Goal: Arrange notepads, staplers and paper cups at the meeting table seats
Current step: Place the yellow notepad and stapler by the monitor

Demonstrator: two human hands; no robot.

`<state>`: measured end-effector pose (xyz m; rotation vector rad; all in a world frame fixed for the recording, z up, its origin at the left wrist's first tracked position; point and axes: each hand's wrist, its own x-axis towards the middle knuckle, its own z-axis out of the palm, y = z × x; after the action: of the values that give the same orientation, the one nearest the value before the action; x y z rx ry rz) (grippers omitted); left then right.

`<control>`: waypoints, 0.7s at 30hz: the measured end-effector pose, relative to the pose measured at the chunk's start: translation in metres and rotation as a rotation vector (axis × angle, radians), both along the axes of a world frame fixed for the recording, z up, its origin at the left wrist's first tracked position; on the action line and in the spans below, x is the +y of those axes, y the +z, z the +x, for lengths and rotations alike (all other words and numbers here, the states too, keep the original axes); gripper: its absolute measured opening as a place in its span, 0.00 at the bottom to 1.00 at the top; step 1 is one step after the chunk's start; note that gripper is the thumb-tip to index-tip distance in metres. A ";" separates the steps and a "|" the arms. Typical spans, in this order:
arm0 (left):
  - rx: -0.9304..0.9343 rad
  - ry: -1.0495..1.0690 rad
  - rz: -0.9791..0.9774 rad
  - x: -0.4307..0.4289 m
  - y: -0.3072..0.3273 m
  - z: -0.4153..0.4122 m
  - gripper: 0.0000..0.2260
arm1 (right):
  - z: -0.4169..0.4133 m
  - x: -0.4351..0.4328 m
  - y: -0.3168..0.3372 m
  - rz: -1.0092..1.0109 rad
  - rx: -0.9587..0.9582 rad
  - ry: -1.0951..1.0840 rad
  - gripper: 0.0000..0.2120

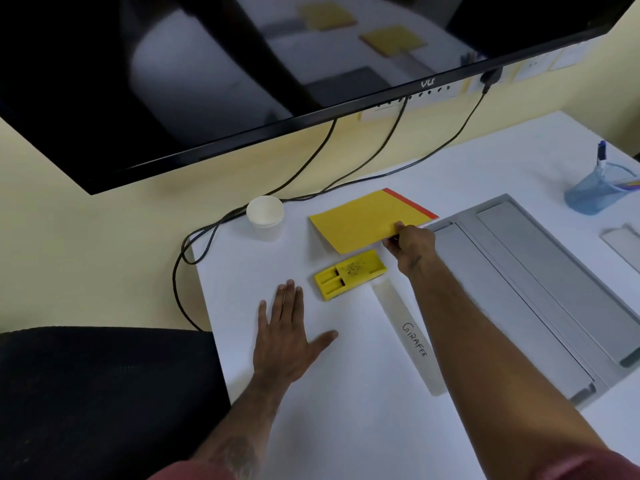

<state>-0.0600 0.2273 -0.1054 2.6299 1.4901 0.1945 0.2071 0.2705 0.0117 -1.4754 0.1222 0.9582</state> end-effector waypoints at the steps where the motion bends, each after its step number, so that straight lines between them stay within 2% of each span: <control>1: -0.003 0.000 0.003 0.000 -0.001 0.000 0.47 | -0.002 0.005 -0.001 -0.004 -0.002 0.002 0.09; 5: 0.005 0.007 0.001 0.002 -0.003 0.000 0.47 | -0.007 0.022 -0.009 -0.007 -0.038 0.014 0.06; 8: 0.018 0.012 -0.019 0.001 0.000 0.001 0.47 | -0.006 0.031 -0.013 -0.029 -0.080 0.059 0.11; 16: 0.027 0.020 -0.044 0.000 0.004 0.001 0.47 | 0.014 0.036 -0.022 -0.267 -0.180 0.188 0.08; 18: 0.019 0.019 -0.037 0.001 0.004 0.001 0.47 | 0.015 0.037 -0.020 -0.315 -0.222 0.228 0.05; 21: 0.017 0.014 -0.019 0.000 0.003 0.000 0.46 | 0.017 0.037 -0.018 -0.330 -0.262 0.279 0.18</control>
<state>-0.0599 0.2276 -0.1023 2.6135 1.5079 0.1593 0.2243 0.3076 -0.0062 -1.9475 -0.1259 0.9880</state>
